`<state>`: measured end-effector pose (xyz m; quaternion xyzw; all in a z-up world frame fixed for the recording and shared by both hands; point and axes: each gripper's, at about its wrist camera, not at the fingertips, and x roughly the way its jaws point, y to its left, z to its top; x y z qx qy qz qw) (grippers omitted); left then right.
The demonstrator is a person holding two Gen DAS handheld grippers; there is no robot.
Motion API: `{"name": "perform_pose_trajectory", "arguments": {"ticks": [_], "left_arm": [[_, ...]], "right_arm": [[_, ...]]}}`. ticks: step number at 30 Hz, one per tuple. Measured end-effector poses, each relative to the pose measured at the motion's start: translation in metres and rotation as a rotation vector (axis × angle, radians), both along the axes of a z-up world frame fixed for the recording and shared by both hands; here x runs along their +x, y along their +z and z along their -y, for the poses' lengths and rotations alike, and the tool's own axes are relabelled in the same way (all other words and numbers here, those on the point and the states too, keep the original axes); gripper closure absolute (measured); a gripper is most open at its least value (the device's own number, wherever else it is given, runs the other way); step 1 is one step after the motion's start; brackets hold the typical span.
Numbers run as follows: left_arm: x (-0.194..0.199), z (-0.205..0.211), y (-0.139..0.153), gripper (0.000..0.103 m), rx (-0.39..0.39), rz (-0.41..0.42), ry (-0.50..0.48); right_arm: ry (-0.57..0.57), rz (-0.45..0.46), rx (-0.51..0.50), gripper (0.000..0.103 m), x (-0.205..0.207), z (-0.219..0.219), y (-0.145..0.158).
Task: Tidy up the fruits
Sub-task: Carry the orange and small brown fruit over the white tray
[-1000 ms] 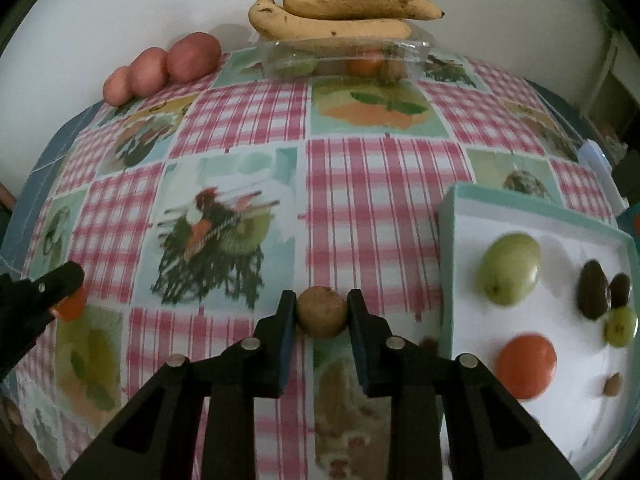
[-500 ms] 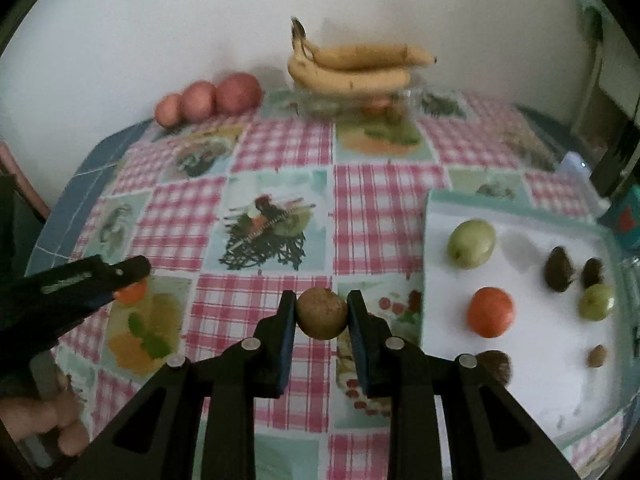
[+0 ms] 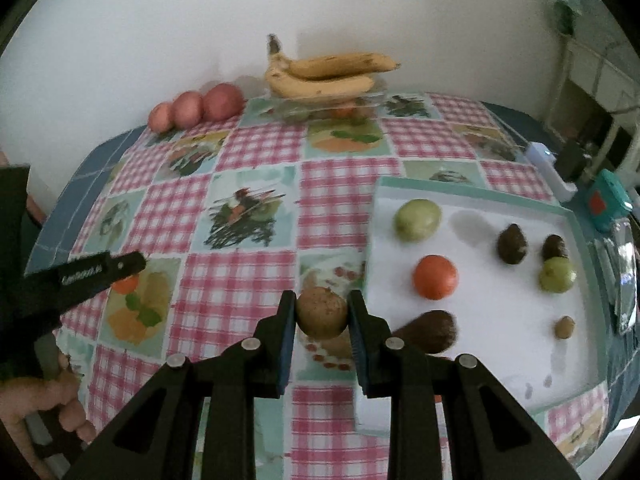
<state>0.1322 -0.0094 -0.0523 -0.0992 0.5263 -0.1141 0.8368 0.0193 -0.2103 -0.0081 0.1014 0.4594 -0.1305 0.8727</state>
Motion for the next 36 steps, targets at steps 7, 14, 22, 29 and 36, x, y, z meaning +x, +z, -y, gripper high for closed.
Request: {"name": "perform_pose_trajectory", "arguments": {"ticks": [7, 14, 22, 29, 36], "left_arm": [[-0.009, 0.023, 0.005, 0.069, 0.02, 0.012, -0.059], [-0.031, 0.075, 0.013, 0.069, 0.019, 0.028, -0.221], [-0.071, 0.138, 0.029, 0.069, 0.016, 0.102, -0.458], [-0.096, 0.17, 0.031, 0.069, -0.025, 0.12, -0.612], [-0.114, 0.192, 0.014, 0.069, 0.028, 0.094, -0.715]], "right_arm": [[-0.173, 0.017, -0.011, 0.077, -0.022, 0.064, 0.008], [-0.394, -0.02, -0.004, 0.077, -0.055, 0.133, 0.0], [-0.519, -0.01, 0.016, 0.076, -0.078, 0.167, -0.002], [-0.534, 0.002, 0.034, 0.076, -0.09, 0.178, 0.0], [-0.535, -0.018, 0.054, 0.076, -0.091, 0.182, -0.006]]}}
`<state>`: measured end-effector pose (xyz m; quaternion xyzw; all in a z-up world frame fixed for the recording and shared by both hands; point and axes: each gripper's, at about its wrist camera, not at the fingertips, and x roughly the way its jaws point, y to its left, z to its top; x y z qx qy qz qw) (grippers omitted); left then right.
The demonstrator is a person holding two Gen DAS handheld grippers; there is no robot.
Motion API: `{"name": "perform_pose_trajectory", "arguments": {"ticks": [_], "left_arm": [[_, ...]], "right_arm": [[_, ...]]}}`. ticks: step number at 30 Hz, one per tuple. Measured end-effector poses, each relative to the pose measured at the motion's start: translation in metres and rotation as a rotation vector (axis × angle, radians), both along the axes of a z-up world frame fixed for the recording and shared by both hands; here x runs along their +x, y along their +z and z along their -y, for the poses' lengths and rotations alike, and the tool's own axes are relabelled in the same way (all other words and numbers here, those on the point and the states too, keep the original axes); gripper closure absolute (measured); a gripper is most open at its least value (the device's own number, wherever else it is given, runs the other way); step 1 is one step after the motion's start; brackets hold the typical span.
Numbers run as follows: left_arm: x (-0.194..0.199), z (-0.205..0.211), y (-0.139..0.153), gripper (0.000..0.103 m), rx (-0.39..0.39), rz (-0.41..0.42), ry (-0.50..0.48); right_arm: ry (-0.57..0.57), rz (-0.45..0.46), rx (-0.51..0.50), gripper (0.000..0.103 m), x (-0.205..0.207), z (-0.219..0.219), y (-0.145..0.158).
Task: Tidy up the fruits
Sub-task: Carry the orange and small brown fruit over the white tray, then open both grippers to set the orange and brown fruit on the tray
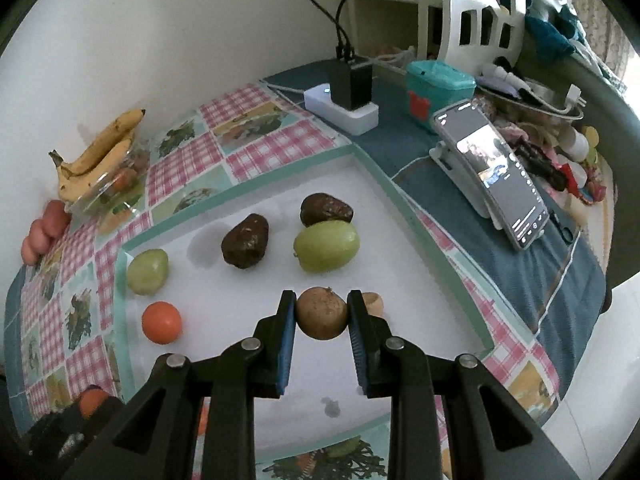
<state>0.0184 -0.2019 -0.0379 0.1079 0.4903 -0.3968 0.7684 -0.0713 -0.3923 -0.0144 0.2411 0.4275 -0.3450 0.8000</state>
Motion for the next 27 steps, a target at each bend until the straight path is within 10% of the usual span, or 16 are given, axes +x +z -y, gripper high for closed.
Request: {"name": "perform_pose_trajectory", "arguments": {"ticks": [27], "left_arm": [[-0.005, 0.008, -0.026, 0.067, 0.068, -0.046, -0.037]], "right_arm": [[0.026, -0.163, 0.079, 0.076, 0.015, 0.003, -0.053]]}}
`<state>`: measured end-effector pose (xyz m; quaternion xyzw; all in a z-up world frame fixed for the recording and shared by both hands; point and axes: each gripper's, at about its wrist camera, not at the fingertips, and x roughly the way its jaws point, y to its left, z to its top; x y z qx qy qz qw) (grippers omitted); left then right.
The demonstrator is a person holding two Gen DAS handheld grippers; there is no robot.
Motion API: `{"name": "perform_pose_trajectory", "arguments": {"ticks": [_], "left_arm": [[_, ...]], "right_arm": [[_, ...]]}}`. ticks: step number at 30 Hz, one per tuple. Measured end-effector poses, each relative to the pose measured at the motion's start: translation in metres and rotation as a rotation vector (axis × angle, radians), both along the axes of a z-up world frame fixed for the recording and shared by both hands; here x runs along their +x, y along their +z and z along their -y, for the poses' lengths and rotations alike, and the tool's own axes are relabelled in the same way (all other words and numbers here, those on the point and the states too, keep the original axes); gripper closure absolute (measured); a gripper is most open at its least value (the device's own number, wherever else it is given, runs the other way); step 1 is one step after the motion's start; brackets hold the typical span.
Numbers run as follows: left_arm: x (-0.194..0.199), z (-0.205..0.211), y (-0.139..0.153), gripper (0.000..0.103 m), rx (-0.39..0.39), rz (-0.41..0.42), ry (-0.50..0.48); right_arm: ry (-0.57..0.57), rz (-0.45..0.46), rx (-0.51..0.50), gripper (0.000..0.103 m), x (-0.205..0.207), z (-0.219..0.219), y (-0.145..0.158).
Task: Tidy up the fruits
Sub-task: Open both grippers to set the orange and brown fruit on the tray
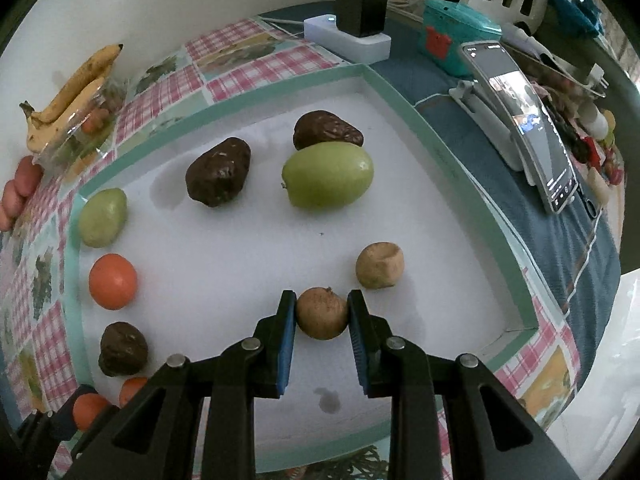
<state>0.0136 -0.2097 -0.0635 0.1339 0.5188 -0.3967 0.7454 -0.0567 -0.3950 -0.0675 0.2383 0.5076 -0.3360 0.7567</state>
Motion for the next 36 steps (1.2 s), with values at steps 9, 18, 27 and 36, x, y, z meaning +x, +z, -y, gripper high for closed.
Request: {"name": "perform_pose_trajectory", "arguments": {"ticks": [9, 18, 27, 36], "left_arm": [[0.003, -0.001, 0.0, 0.066, -0.013, -0.023, 0.0], [0.0, -0.003, 0.013, 0.066, -0.024, 0.01, -0.022], [0.023, -0.045, 0.037, 0.013, 0.02, 0.141, 0.196], [0.055, -0.105, 0.018, 0.0, 0.136, 0.186, 0.442]], "right_arm": [[0.011, -0.017, -0.02, 0.075, 0.002, -0.003, 0.0], [0.009, -0.011, -0.017, 0.059, 0.002, -0.002, -0.001], [0.009, 0.066, -0.052, 0.042, -0.003, -0.012, 0.015], [0.134, 0.103, -0.097, 0.009, 0.006, -0.046, 0.022]]}}
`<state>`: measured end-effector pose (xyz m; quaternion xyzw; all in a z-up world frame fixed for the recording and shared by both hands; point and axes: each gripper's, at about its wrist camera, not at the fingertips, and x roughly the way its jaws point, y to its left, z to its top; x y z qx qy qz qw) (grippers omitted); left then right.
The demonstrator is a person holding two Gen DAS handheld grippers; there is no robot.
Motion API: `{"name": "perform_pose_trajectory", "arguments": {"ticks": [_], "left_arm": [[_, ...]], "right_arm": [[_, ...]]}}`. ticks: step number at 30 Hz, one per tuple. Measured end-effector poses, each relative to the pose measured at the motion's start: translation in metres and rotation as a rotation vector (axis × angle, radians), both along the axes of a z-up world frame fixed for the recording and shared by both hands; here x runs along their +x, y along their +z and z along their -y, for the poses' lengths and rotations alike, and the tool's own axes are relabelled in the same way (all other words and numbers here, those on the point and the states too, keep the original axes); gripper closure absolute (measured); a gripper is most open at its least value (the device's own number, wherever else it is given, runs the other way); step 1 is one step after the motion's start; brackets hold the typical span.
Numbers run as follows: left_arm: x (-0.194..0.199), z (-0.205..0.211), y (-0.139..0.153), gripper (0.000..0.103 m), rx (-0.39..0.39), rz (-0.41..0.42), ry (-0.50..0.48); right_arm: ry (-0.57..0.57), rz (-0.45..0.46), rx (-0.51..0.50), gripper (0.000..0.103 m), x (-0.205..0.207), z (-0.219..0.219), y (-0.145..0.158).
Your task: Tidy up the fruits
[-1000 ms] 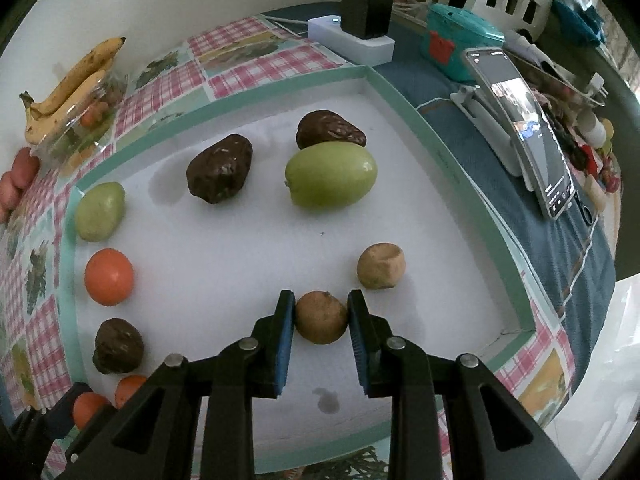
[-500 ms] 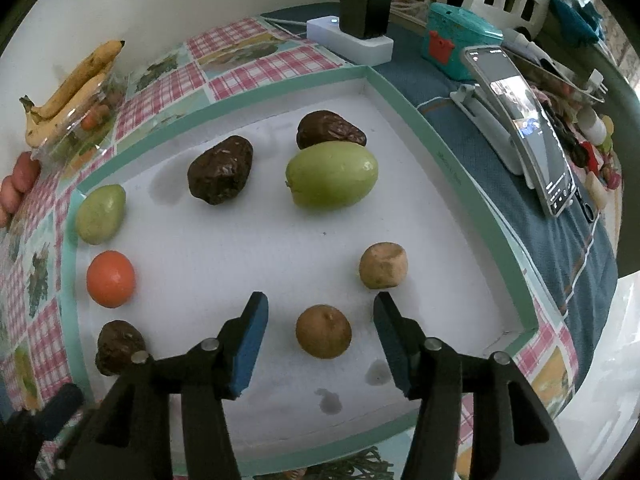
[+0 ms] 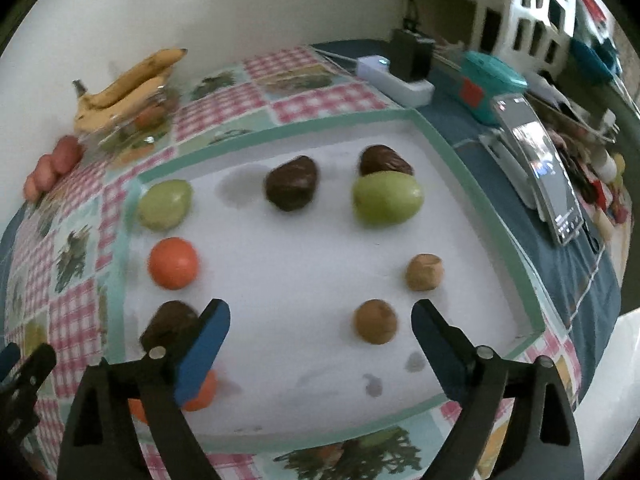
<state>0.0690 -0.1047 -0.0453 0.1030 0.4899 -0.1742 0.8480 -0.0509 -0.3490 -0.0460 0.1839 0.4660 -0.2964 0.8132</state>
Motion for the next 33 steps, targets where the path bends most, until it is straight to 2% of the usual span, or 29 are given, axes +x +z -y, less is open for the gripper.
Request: {"name": "perform_pose_trajectory", "arguments": {"ticks": [4, 11, 13, 16, 17, 22, 33], "left_arm": [[0.003, -0.014, 0.004, 0.0, -0.039, 0.007, 0.043], [-0.011, -0.02, 0.025, 0.0, -0.116, 0.043, 0.0], [-0.017, -0.019, 0.03, 0.0, -0.088, 0.066, 0.001], [-0.027, -0.02, 0.037, 0.0, 0.026, 0.116, 0.053], [-0.028, -0.021, 0.038, 0.0, 0.038, 0.119, 0.063], [-0.037, -0.038, 0.047, 0.0, -0.024, 0.085, 0.101], [-0.059, -0.07, 0.066, 0.0, 0.011, 0.125, 0.173]], "right_arm": [[0.043, 0.024, -0.033, 0.006, 0.001, -0.015, 0.007], [0.11, 0.055, -0.036, 0.005, -0.004, -0.038, 0.019], [0.125, 0.063, -0.04, 0.005, -0.006, -0.044, 0.023], [0.152, 0.073, -0.053, 0.006, -0.013, -0.053, 0.03], [0.155, 0.076, -0.053, 0.005, -0.016, -0.055, 0.031], [0.146, 0.127, -0.084, 0.005, -0.027, -0.062, 0.046], [0.205, 0.192, -0.101, 0.006, -0.037, -0.083, 0.068]]}}
